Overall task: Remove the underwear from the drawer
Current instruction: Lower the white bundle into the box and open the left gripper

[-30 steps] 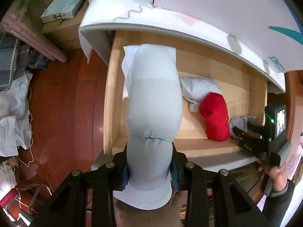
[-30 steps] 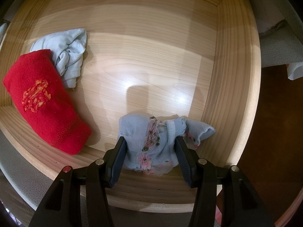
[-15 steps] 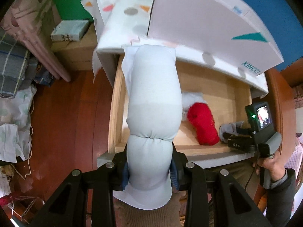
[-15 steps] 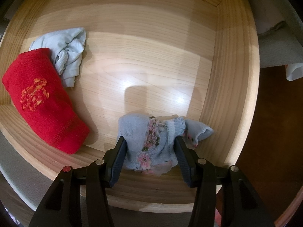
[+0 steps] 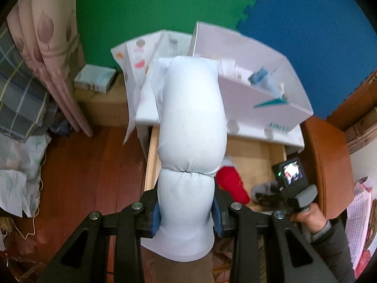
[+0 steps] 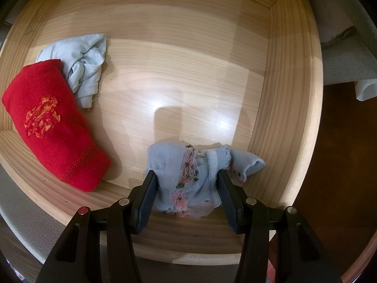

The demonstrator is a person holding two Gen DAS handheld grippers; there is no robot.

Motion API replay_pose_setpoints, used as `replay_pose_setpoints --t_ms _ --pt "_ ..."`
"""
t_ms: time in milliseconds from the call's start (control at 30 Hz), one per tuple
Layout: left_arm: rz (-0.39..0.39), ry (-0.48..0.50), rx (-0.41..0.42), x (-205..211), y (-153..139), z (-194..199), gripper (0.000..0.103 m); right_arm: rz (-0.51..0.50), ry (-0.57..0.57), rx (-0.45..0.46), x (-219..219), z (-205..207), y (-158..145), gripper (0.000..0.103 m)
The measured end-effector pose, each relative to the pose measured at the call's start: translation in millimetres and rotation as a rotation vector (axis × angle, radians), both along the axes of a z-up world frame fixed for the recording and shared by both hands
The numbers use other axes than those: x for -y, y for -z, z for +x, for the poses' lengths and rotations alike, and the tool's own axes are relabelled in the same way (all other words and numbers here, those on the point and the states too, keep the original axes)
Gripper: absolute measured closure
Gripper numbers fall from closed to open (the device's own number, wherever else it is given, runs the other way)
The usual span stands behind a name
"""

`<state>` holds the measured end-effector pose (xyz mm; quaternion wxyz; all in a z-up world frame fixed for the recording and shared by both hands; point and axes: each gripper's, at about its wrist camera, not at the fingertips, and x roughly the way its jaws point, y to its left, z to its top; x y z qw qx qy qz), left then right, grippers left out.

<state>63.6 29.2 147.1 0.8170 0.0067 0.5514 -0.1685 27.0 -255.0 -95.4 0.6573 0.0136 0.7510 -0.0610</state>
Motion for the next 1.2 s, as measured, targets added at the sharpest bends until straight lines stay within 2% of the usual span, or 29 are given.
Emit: replay_pose_setpoints --t_ms 167,267,533,667,867,1000,1100,1200 --pt "0.047 0.018 0.06 12 -36 21 0.069 -0.002 -0.001 -0.003 0 1 0 0.055" --pt "0.038 0.02 0.102 21 -58 38 0.069 -0.003 0.0 -0.003 0 1 0 0.055" --pt "0.06 0.031 0.164 52 -82 82 0.069 0.0 -0.001 0.001 1 1 0 0.056" --pt "0.057 0.058 0.182 73 -79 103 0.069 0.001 0.0 0.001 1 1 0 0.056" --pt "0.055 0.067 0.139 101 -57 136 0.069 0.004 0.001 0.004 0 1 -1 0.055" --pt "0.094 0.096 0.136 122 -41 155 0.069 0.011 0.001 0.01 1 0 -1 0.055" --pt "0.12 0.085 0.121 130 -29 170 0.068 0.017 0.005 0.013 2 1 -3 0.055" --pt "0.102 0.063 0.088 133 -16 184 0.068 0.017 0.004 0.013 3 1 -3 0.055"
